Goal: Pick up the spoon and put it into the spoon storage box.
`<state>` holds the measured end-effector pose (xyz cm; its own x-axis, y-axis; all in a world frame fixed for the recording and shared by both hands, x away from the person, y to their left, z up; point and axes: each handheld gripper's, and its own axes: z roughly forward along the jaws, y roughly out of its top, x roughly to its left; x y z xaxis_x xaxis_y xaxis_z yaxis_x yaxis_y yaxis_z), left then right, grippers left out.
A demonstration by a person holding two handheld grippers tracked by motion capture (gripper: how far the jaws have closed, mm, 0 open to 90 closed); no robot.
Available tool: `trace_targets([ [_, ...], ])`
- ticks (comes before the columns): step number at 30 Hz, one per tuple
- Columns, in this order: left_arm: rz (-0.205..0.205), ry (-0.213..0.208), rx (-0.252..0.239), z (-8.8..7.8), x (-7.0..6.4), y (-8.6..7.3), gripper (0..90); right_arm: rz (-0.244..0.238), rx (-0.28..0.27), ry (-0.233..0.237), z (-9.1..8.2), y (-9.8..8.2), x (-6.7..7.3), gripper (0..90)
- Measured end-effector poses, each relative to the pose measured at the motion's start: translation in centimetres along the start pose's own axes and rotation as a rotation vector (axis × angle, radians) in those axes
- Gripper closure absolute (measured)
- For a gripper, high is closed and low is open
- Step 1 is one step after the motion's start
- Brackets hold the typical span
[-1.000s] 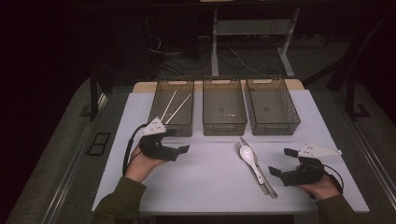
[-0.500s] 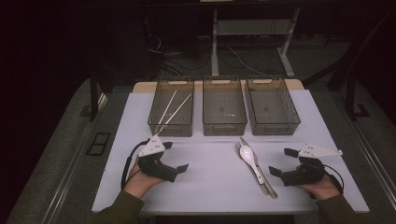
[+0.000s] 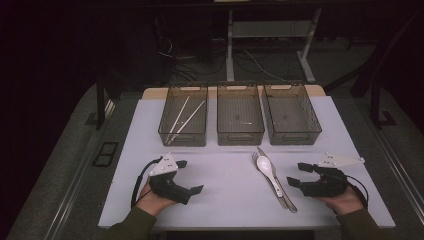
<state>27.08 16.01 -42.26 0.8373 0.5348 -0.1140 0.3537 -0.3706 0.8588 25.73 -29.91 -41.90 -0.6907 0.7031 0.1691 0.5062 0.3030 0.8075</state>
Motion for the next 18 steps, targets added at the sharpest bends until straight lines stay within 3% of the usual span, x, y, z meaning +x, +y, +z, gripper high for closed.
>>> trace_targets([
  [7,-0.003,-0.008,0.002,0.1,-0.1,0.0,0.0,-0.006,0.055,0.053,0.6,0.1,0.5,62.9],
  [18,-0.006,-0.016,0.003,0.2,-0.2,0.0,0.0,-0.048,0.111,0.111,1.8,0.3,1.7,86.1],
])
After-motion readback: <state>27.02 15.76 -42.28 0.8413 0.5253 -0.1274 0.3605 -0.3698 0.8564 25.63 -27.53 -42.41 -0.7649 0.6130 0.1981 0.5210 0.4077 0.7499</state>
